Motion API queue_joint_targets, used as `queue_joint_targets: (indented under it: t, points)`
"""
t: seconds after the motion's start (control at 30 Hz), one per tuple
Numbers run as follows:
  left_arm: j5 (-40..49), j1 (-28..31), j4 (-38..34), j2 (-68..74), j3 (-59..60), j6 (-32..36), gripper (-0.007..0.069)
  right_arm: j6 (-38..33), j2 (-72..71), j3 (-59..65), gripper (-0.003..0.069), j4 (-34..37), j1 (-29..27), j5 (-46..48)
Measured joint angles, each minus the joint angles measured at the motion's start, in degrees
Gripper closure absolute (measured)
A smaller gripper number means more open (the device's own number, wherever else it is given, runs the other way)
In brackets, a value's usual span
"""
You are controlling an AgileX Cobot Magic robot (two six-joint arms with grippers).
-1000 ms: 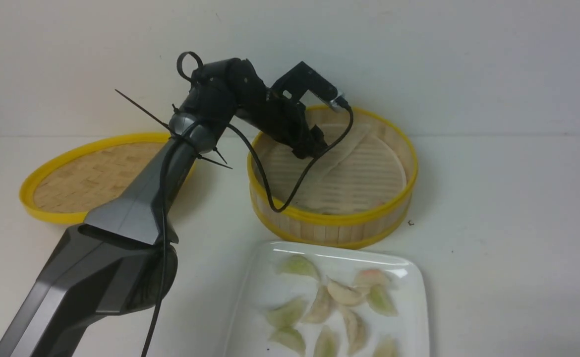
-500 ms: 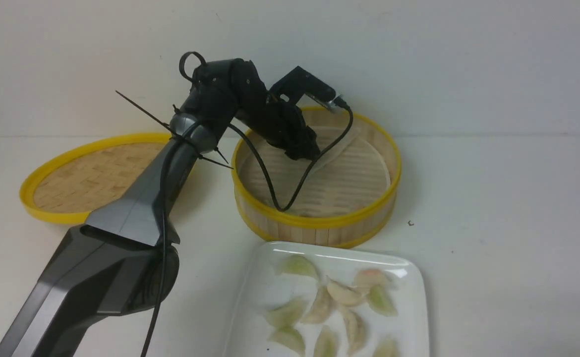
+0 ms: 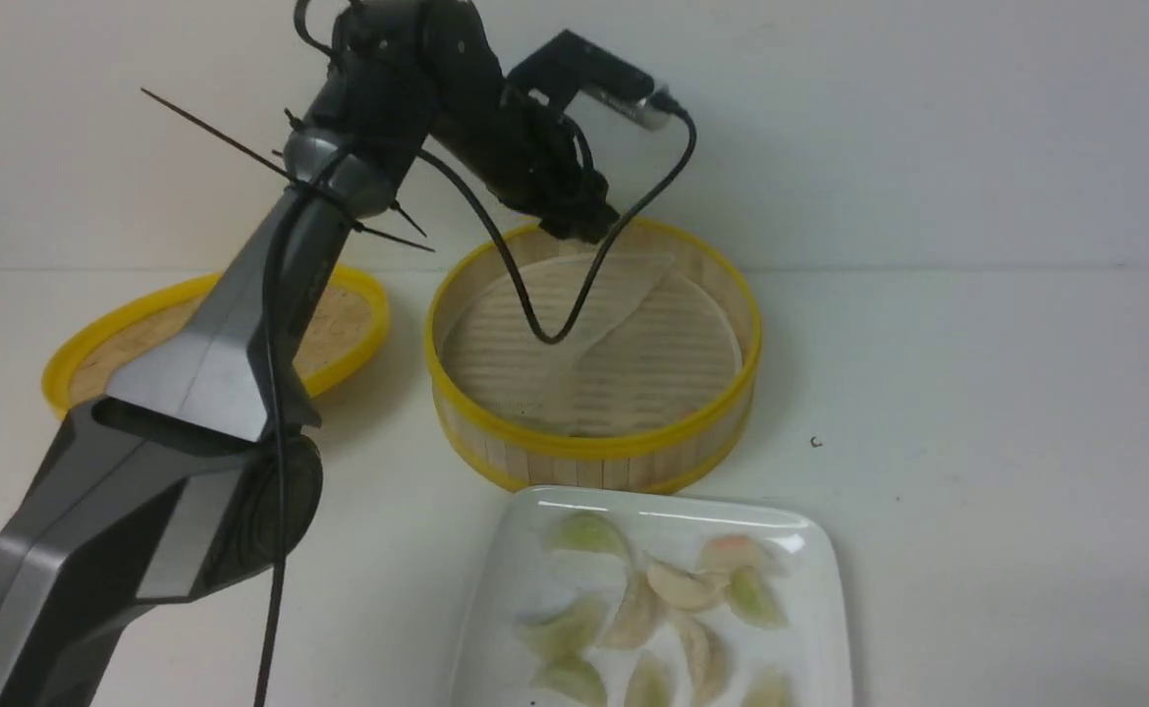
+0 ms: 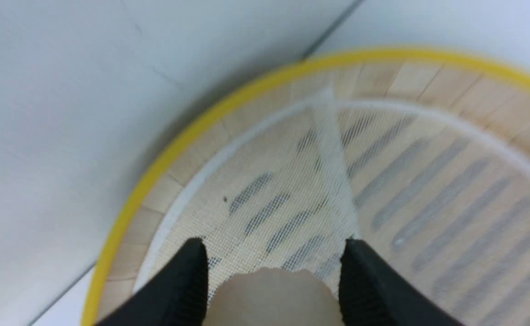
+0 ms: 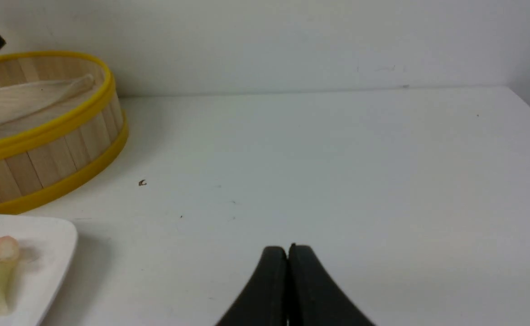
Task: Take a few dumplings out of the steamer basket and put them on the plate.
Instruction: Use the left arm to grab a dumpling from the steamer, then use the left arm to put the dumpling into the plate
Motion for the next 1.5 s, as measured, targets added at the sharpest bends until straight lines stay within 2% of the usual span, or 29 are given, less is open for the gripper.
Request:
queue_joint_targets:
  t: [0.03,0.13,0.3,0.47,0.6,0.7,0.73,0.8,0.93,1.03,1.2,1.4,1.5]
  points:
    - [0.06,0.0,-0.1,-1.29,0.0,-3.35,0.0291,0.0,0.0,0.0,0.0673,0.0,0.0,0.0]
    - [0.27,0.0,-1.08,-3.95,0.0,-7.77,0.0291,0.0,0.0,0.0,0.0673,0.0,0.0,0.0]
    - [0.41,-0.35,-3.01,-8.93,0.0,-10.71,0.0291,0.0,0.0,0.0,0.0673,0.0,0.0,0.0]
    - [0.34,-2.05,-0.11,-16.53,5.86,-12.32,0.0291,0.0,0.0,0.0,0.0673,0.0,0.0,0.0]
    - [0.29,-3.23,-0.65,-25.98,24.05,-12.25,0.0291,-0.11,0.0,0.0,0.0673,0.0,0.0,0.0]
    - [-0.01,-4.55,-0.72,-34.4,42.26,-11.07,0.0291,-0.26,0.0,0.0,0.0673,0.0,0.0,0.0]
    - [-0.01,-4.68,-0.64,-35.52,43.38,-10.99,0.0291,-0.26,0.0,0.0,0.0673,0.0,0.0,0.0]
    - [-0.01,-6.25,-0.79,-41.85,56.26,-10.31,0.0291,-0.26,0.0,0.0,0.0673,0.0,0.0,0.0]
    - [-0.14,-9.99,-3.56,-47.32,72.9,-6.78,0.0291,-0.26,0.0,0.0,0.0673,0.0,0.0,0.0]
    - [-0.67,-13.44,-5.29,-46.99,80.17,-4.78,0.0291,-0.26,0.0,0.0,0.0673,0.0,0.0,0.0]
    - [-5.61,-18.99,-5.59,-43.78,83.49,-2.85,0.0291,-0.26,0.0,0.0,0.0673,0.0,0.0,0.0]
    - [-12.35,-20.79,-6.02,-40.42,83.73,-2.67,0.0288,-0.26,0.0,0.0,0.0673,0.0,0.0,0.0]
    - [-12.56,-20.67,-5.89,-40.08,82.7,-4.36,0.02,-0.26,0.0,0.0,0.0673,0.0,0.0,0.0]
